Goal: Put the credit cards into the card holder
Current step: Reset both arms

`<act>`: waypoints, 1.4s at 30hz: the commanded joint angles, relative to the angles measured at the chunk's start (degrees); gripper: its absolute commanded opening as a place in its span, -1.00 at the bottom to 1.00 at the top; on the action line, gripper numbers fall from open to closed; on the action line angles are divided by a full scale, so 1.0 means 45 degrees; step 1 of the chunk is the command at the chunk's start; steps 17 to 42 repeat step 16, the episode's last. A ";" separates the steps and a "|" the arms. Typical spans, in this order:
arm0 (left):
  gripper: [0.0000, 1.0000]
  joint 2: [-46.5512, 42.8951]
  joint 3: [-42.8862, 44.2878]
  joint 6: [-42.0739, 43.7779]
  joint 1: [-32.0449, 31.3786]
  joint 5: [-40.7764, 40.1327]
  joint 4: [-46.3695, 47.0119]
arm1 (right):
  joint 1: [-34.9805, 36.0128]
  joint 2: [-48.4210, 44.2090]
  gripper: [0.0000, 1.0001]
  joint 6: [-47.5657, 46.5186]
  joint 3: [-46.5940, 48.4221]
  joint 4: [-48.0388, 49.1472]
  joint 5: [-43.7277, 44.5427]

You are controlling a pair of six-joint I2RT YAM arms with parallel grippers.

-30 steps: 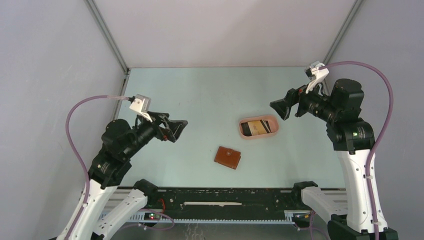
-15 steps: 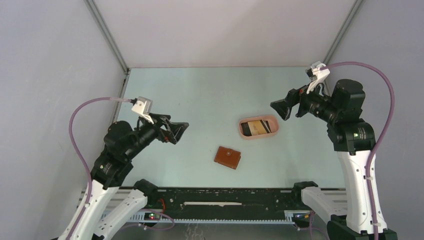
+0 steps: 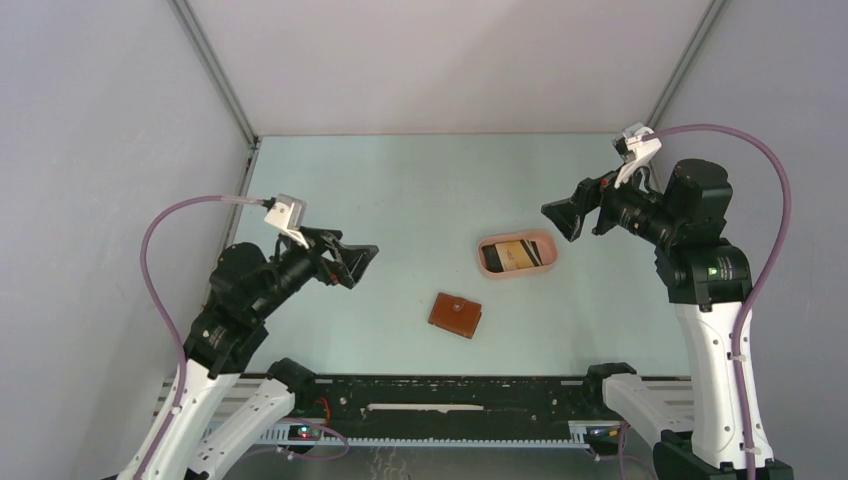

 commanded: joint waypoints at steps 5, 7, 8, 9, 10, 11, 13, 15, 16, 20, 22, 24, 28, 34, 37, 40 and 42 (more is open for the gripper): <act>1.00 -0.0165 -0.0337 -0.0023 0.0154 0.0206 0.0471 | -0.0134 -0.0153 0.99 0.0102 -0.0065 0.0157 -0.0191; 1.00 -0.0178 -0.0338 -0.0025 0.0162 0.0216 0.0461 | -0.0161 -0.0154 0.99 0.0100 -0.0065 0.0159 -0.0150; 1.00 -0.0170 -0.0338 -0.0025 0.0162 0.0206 0.0461 | -0.0155 -0.0164 0.99 0.0083 -0.0074 0.0163 -0.0145; 1.00 -0.0174 -0.0338 -0.0025 0.0162 0.0206 0.0461 | -0.0154 -0.0156 0.99 0.0081 -0.0075 0.0171 -0.0145; 1.00 -0.0177 -0.0338 -0.0020 0.0162 0.0206 0.0461 | -0.0154 -0.0174 0.99 0.0081 -0.0065 0.0160 -0.0137; 1.00 -0.0182 -0.0338 -0.0022 0.0179 0.0206 0.0461 | -0.0154 -0.0174 0.99 0.0066 -0.0064 0.0156 -0.0127; 1.00 -0.0169 -0.0357 0.0004 0.0181 0.0187 0.0461 | -0.0159 -0.0174 0.99 -0.0015 -0.0073 0.0146 -0.0127; 1.00 -0.0153 -0.0375 0.0012 0.0196 0.0169 0.0451 | -0.0179 -0.0174 0.99 -0.0127 -0.0089 0.0126 -0.0097; 1.00 -0.0162 -0.0394 0.0024 0.0203 0.0172 0.0460 | -0.0191 -0.0184 0.99 -0.0148 -0.0094 0.0118 -0.0073; 1.00 -0.0162 -0.0394 0.0024 0.0203 0.0172 0.0460 | -0.0191 -0.0184 0.99 -0.0148 -0.0094 0.0118 -0.0073; 1.00 -0.0162 -0.0394 0.0024 0.0203 0.0172 0.0460 | -0.0191 -0.0184 0.99 -0.0148 -0.0094 0.0118 -0.0073; 1.00 -0.0162 -0.0394 0.0024 0.0203 0.0172 0.0460 | -0.0191 -0.0184 0.99 -0.0148 -0.0094 0.0118 -0.0073; 1.00 -0.0162 -0.0394 0.0024 0.0203 0.0172 0.0460 | -0.0191 -0.0184 0.99 -0.0148 -0.0094 0.0118 -0.0073; 1.00 -0.0162 -0.0394 0.0024 0.0203 0.0172 0.0460 | -0.0191 -0.0184 0.99 -0.0148 -0.0094 0.0118 -0.0073; 1.00 -0.0162 -0.0394 0.0024 0.0203 0.0172 0.0460 | -0.0191 -0.0184 0.99 -0.0148 -0.0094 0.0118 -0.0073; 1.00 -0.0162 -0.0394 0.0024 0.0203 0.0172 0.0460 | -0.0191 -0.0184 0.99 -0.0148 -0.0094 0.0118 -0.0073; 1.00 -0.0162 -0.0394 0.0024 0.0203 0.0172 0.0460 | -0.0191 -0.0184 0.99 -0.0148 -0.0094 0.0118 -0.0073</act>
